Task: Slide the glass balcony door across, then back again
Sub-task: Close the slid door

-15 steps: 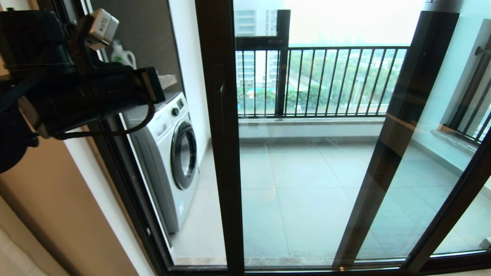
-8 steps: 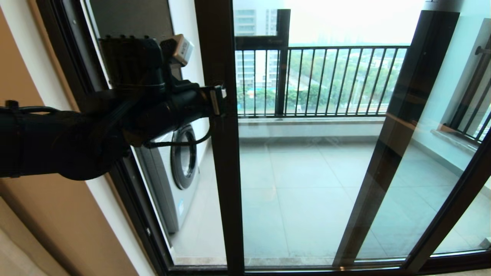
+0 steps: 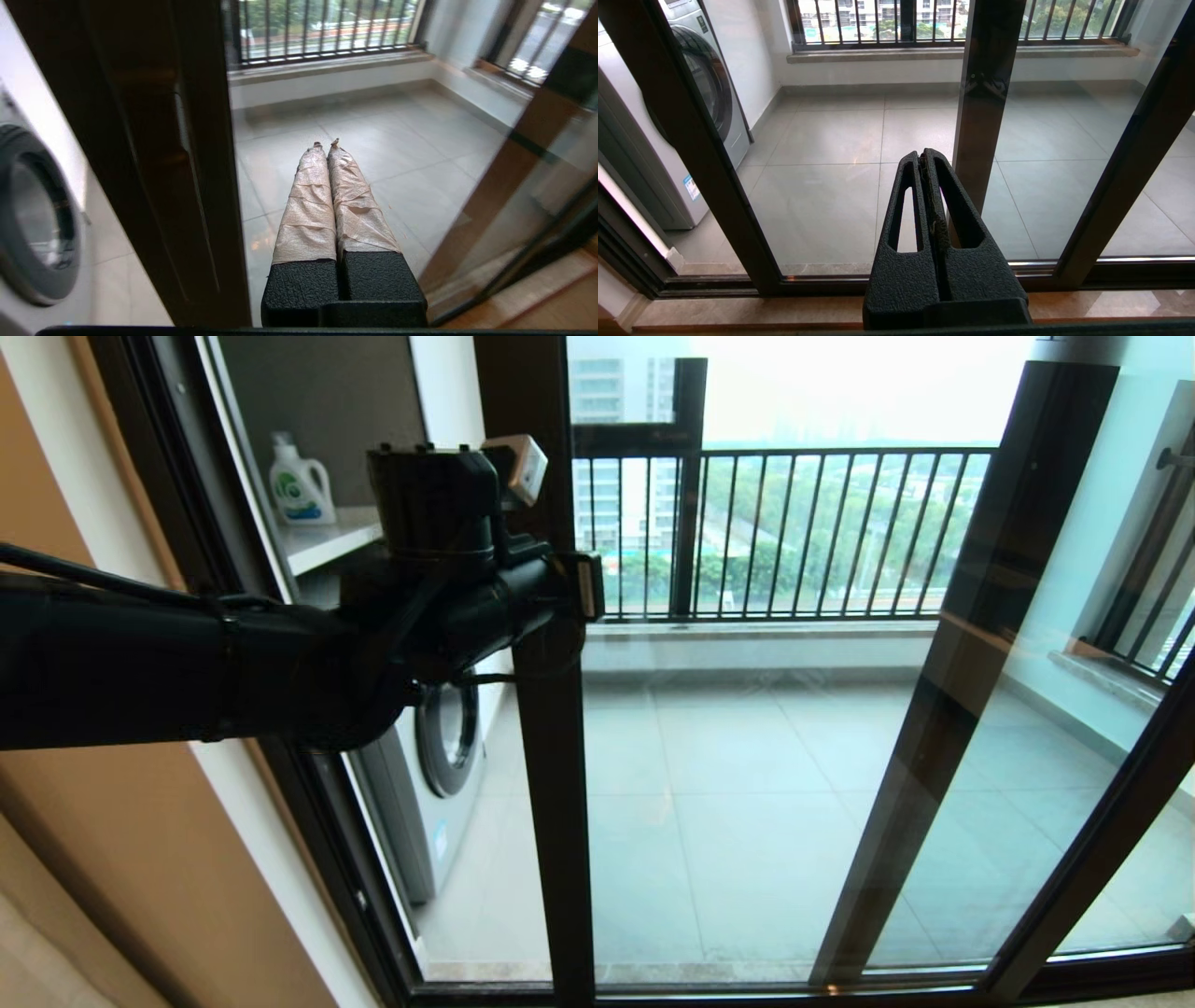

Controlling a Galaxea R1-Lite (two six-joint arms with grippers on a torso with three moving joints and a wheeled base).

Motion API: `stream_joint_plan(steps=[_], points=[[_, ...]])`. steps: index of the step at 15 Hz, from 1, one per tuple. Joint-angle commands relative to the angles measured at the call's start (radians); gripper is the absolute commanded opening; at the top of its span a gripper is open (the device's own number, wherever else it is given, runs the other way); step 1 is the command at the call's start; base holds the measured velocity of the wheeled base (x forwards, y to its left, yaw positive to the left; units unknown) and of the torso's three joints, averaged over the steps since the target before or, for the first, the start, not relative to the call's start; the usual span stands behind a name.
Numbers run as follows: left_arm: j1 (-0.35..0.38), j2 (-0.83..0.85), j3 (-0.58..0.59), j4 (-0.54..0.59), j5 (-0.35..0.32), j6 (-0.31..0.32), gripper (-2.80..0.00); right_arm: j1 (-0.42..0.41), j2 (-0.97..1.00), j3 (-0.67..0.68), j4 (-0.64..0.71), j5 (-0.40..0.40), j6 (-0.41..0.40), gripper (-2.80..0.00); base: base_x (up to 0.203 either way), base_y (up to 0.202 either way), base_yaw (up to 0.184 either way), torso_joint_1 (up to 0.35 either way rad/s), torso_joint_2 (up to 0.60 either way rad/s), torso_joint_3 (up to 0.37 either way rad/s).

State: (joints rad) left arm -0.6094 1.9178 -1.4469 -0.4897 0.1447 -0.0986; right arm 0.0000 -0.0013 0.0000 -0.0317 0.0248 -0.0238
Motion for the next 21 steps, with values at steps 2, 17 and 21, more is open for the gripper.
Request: stream_joint_plan(steps=[2,17,21], points=[[0.0,0.059,-0.039,-0.006,0.058,0.017,-2.8,0.0,0.001,0.012,-0.001,0.001,-0.001,-2.8,0.0,0.0,0.0,0.0,0.0,0.0],[0.096,0.115,-0.121,-0.009,0.193,0.126,-2.8,0.0,0.001,0.012,-0.001,0.0,-0.001,-2.8,0.0,0.0,0.0,0.0,0.0,0.0],[0.132,0.116,-0.119,-0.009,0.223,0.126,-2.8,0.0,0.001,0.012,-0.001,0.0,-0.001,-2.8,0.0,0.0,0.0,0.0,0.0,0.0]])
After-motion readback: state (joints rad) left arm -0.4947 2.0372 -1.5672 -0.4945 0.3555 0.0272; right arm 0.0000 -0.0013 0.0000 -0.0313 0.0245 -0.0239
